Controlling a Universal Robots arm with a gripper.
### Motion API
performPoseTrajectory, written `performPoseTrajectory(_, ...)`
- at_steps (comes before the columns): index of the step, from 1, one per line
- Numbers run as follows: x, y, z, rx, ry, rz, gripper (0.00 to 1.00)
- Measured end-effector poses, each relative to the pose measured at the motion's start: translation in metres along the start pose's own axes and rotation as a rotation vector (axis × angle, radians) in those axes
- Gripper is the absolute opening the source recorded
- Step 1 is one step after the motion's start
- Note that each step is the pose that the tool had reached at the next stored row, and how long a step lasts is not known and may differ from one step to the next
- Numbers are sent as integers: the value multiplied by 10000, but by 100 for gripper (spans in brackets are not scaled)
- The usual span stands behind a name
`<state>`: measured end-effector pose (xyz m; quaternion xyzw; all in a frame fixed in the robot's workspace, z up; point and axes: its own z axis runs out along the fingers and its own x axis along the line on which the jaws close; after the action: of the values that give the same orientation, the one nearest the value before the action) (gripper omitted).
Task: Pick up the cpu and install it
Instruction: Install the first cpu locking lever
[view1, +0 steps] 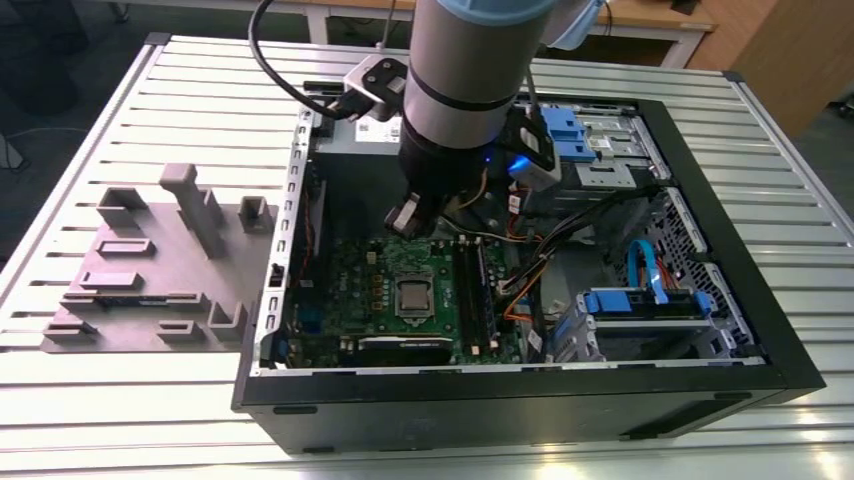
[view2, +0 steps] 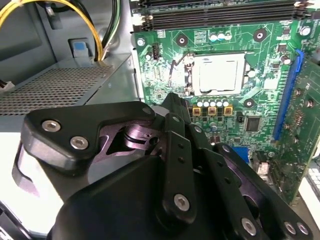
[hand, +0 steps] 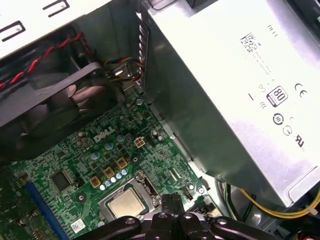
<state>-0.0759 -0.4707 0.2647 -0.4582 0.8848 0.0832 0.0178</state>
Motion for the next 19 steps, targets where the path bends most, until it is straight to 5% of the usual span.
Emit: performPoseTrajectory(19,-170,-31,95,-22,-29,-1,10)
